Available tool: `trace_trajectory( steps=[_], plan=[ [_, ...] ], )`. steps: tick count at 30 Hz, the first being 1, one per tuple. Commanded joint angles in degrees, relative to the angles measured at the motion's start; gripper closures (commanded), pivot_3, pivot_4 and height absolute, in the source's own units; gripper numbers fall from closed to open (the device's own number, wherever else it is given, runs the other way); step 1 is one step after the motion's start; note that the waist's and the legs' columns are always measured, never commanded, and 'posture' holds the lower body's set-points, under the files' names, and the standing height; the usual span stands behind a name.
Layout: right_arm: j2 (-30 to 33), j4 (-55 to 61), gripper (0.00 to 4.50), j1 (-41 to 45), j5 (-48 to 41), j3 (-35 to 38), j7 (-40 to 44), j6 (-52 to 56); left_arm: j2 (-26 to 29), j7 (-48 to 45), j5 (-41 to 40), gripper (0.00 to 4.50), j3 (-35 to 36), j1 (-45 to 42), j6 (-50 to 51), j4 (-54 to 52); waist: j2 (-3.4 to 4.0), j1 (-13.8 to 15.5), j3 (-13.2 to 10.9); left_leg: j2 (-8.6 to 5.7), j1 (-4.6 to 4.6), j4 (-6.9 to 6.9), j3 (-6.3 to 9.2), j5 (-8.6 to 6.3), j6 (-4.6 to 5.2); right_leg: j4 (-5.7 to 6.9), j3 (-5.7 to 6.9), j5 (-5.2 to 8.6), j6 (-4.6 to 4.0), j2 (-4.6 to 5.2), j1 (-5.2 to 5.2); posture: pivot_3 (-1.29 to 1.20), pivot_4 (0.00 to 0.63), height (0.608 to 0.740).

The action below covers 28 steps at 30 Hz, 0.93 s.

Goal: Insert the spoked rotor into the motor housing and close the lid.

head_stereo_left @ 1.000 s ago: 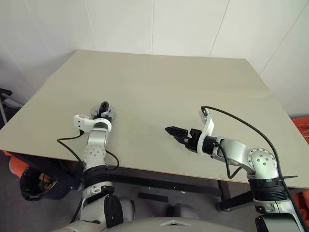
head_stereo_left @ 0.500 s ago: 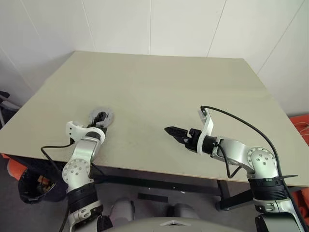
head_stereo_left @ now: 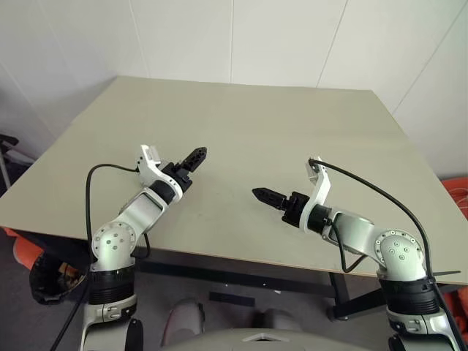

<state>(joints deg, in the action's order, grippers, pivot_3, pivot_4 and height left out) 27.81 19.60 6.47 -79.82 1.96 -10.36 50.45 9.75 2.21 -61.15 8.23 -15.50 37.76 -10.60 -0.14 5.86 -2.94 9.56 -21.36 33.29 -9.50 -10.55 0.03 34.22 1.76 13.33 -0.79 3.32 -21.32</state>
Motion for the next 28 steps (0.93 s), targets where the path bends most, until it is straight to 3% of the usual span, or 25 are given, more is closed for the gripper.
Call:
trace_trajectory(
  steps=[1,6,10,17,20,28],
  plan=[
    [0.90,6.40,0.38,-2.58,15.29,-0.72,5.62,-8.23,0.98,-9.04,12.88,0.01,-3.83,-1.07,-10.25,3.02,0.00,-0.07,0.01,0.01,-0.11,-0.01,0.01,-0.01,0.02,-0.05,0.01,-0.03,0.05,-0.01,-0.10,0.00,0.000,0.740],
    [1.43,8.93,0.38,-10.08,44.18,-7.72,11.02,-26.45,1.12,-15.43,30.70,0.01,-8.28,-0.20,-27.31,10.22,-0.01,0.08,0.03,-0.02,-0.65,0.01,0.07,-0.06,0.10,-0.05,0.05,-0.12,0.16,-0.01,-0.65,0.00,0.000,0.740],
    [-1.08,7.27,0.38,-15.55,57.73,-9.26,10.37,-36.18,1.87,-21.25,40.38,0.01,-11.61,1.65,-39.07,14.32,-0.01,0.00,0.03,-0.04,-0.64,0.00,0.07,-0.13,0.21,-0.07,0.04,-0.11,0.14,0.00,-0.65,0.00,0.000,0.740],
    [-7.53,6.57,0.38,-20.01,65.02,-5.62,10.22,-43.23,0.85,-23.36,47.69,0.01,-12.28,4.14,-48.55,16.99,0.02,-0.44,0.00,0.00,-0.11,-0.01,-0.04,-0.29,0.49,-0.07,-0.12,0.05,-0.17,0.01,-0.20,0.00,0.000,0.740],
    [-9.45,6.77,0.38,-20.69,66.73,-4.71,10.28,-43.31,0.23,-22.21,48.11,0.01,-10.65,4.22,-49.01,17.91,0.03,-0.51,0.00,0.01,0.44,-0.06,-0.14,-0.31,0.52,-0.07,-0.21,0.10,-0.25,0.02,0.21,0.00,0.000,0.740],
    [-12.31,6.50,0.38,-21.09,68.43,-2.60,11.91,-41.91,-0.81,-22.23,48.41,0.01,-8.90,4.77,-48.57,17.72,0.03,-0.52,0.01,0.02,0.43,-0.06,-0.24,-0.31,0.52,-0.06,-0.30,0.03,-0.36,0.02,0.19,0.00,0.000,0.740]
  ],
)
